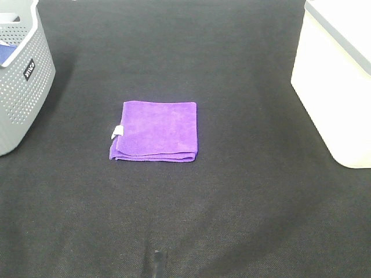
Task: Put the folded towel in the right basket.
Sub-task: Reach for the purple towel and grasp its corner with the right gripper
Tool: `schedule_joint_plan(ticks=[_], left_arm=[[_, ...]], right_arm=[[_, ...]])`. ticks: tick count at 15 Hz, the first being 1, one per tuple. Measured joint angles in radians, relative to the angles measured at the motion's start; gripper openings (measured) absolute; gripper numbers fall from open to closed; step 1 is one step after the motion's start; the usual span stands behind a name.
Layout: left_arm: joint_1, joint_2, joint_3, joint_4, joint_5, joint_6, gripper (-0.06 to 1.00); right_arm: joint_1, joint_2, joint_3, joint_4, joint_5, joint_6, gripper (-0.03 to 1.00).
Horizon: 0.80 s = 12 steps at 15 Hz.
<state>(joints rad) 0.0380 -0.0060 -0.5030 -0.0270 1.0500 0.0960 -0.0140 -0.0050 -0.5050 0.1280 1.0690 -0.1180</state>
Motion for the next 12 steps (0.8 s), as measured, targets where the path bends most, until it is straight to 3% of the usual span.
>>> schedule_joint_plan(ticks=[12], left_arm=[[0.000, 0.000, 0.000, 0.006, 0.000, 0.000, 0.99]], right_arm=[[0.000, 0.000, 0.000, 0.000, 0.000, 0.000, 0.99]])
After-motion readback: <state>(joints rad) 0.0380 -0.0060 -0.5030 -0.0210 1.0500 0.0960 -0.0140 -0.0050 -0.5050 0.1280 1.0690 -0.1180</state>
